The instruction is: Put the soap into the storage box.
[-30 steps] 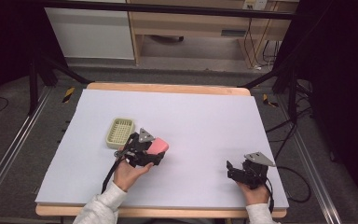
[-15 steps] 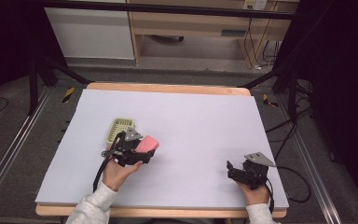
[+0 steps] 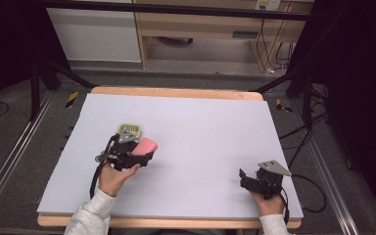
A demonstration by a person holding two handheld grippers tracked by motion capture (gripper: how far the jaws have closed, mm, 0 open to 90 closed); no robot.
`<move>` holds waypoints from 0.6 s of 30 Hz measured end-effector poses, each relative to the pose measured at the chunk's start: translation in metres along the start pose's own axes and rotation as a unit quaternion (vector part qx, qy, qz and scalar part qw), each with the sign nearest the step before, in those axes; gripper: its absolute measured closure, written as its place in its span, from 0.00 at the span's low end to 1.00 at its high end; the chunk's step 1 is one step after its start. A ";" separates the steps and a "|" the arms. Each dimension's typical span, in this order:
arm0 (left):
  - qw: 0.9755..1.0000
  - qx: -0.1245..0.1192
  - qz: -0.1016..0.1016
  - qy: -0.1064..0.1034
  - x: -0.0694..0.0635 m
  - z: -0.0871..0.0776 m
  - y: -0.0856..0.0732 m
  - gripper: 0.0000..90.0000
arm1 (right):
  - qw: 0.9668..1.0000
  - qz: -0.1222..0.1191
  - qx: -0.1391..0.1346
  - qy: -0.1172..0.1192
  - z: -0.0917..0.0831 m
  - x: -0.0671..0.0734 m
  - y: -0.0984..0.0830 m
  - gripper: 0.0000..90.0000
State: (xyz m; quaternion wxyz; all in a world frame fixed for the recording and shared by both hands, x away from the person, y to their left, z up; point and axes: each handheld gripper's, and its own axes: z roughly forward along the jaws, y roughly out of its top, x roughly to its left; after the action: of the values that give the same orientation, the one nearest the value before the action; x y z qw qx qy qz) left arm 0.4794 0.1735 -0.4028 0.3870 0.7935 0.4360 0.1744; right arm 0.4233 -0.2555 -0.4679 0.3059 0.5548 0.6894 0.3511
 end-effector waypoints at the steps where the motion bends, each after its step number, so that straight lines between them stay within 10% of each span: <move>1: 1.000 -0.001 -0.002 0.002 0.001 -0.001 0.000 0.41 | 1.000 0.000 -0.001 0.000 0.000 -0.001 0.000 0.12; 18: 1.000 -0.009 -0.024 0.018 0.021 -0.002 0.002 0.41 | 1.000 0.000 0.001 0.001 0.000 0.000 0.000 0.12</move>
State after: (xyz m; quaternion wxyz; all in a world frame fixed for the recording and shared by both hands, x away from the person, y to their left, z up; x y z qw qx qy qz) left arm 0.4908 0.1914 -0.4011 0.3900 0.7762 0.4600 0.1837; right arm 0.4235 -0.2558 -0.4679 0.3048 0.5549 0.6900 0.3509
